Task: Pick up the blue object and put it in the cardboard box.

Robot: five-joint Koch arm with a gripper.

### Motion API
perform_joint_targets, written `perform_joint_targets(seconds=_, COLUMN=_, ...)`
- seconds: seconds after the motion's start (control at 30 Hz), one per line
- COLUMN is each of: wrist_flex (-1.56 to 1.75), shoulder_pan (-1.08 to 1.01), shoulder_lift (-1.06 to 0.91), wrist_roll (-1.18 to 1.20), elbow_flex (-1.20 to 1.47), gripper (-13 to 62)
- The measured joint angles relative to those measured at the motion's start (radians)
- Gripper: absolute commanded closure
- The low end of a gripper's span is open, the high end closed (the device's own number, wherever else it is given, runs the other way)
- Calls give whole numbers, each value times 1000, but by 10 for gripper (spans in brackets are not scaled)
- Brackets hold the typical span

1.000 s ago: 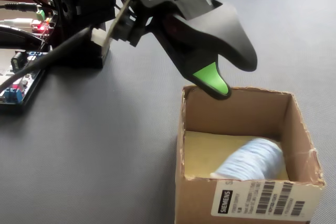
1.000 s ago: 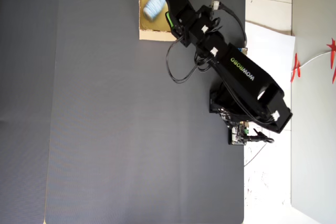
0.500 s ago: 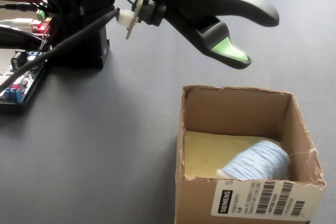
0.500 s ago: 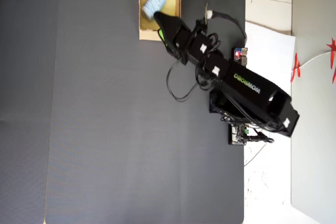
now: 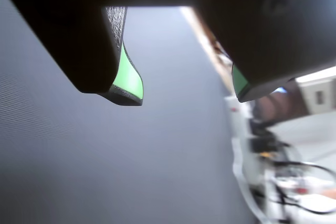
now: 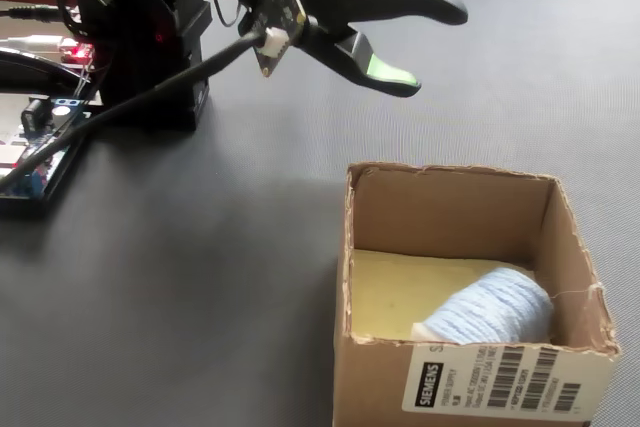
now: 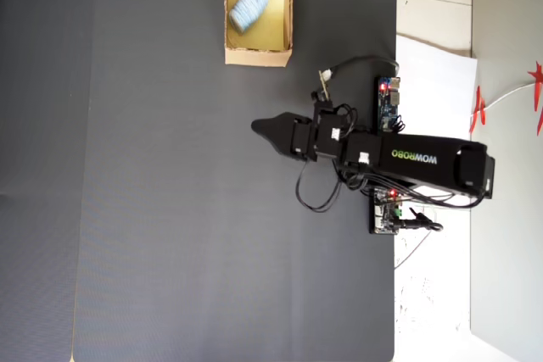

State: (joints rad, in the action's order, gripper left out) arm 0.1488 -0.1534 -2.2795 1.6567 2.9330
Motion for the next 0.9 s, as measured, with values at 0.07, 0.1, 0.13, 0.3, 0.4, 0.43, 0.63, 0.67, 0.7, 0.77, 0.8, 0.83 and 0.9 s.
perform_joint_targets(seconds=0.07, wrist_flex=0, shoulder_pan=18, shoulder_lift=0, wrist_roll=3, elbow_flex=60, gripper=153)
perform_joint_targets(seconds=0.1, wrist_flex=0, shoulder_pan=20, shoulder_lift=0, wrist_roll=5, elbow_flex=67, gripper=153)
perform_joint_targets(seconds=0.13, wrist_flex=0, shoulder_pan=21, shoulder_lift=0, wrist_roll=6, elbow_flex=89, gripper=153)
perform_joint_targets(seconds=0.3, wrist_flex=8, shoulder_pan=28, shoulder_lift=0, wrist_roll=5, elbow_flex=144, gripper=153)
perform_joint_targets(seconds=0.4, wrist_flex=-3, shoulder_pan=28, shoulder_lift=0, wrist_roll=5, elbow_flex=146, gripper=152)
perform_joint_targets(seconds=0.43, wrist_flex=-23, shoulder_pan=28, shoulder_lift=0, wrist_roll=6, elbow_flex=146, gripper=151)
perform_joint_targets(seconds=0.63, wrist_flex=-84, shoulder_pan=43, shoulder_lift=0, wrist_roll=9, elbow_flex=146, gripper=154)
perform_joint_targets(seconds=0.67, wrist_flex=-84, shoulder_pan=43, shoulder_lift=0, wrist_roll=9, elbow_flex=146, gripper=155)
perform_joint_targets(seconds=0.7, wrist_flex=-84, shoulder_pan=43, shoulder_lift=0, wrist_roll=9, elbow_flex=146, gripper=155)
perform_joint_targets(seconds=0.77, wrist_flex=-84, shoulder_pan=43, shoulder_lift=0, wrist_roll=9, elbow_flex=146, gripper=154)
perform_joint_targets(seconds=0.8, wrist_flex=-84, shoulder_pan=43, shoulder_lift=0, wrist_roll=9, elbow_flex=146, gripper=154)
perform_joint_targets(seconds=0.83, wrist_flex=-86, shoulder_pan=43, shoulder_lift=0, wrist_roll=9, elbow_flex=146, gripper=154)
perform_joint_targets(seconds=0.9, wrist_flex=-86, shoulder_pan=43, shoulder_lift=0, wrist_roll=9, elbow_flex=146, gripper=154)
